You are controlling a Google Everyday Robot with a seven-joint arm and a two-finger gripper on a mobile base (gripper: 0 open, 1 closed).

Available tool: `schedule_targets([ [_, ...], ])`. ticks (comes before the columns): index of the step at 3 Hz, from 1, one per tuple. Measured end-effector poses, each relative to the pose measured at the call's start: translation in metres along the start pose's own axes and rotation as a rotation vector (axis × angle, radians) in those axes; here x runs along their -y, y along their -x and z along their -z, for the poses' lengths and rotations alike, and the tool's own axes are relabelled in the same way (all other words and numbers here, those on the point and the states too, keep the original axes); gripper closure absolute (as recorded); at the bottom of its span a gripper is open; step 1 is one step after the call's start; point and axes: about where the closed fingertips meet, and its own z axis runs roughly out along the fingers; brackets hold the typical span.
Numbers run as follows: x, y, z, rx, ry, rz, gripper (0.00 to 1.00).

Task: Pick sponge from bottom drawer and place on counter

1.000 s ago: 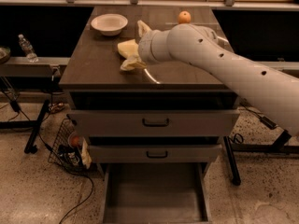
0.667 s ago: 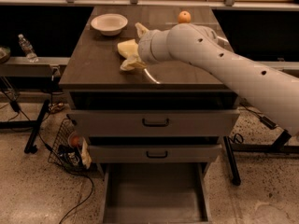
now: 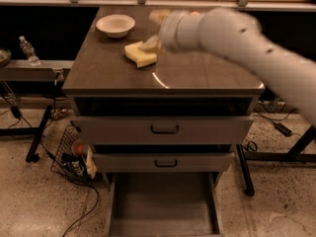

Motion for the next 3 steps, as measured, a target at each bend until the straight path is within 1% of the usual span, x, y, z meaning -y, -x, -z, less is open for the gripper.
schedule_targets([
  [1,0.067,0.035,0.084,0.039,-0.165,0.027,0.22],
  [2,0.116,0.054,0.145,0.076,-0.319,0.037,0.04],
  [3,0.126,0.055,0.159,0.081,-0.355,0.039,0.00],
])
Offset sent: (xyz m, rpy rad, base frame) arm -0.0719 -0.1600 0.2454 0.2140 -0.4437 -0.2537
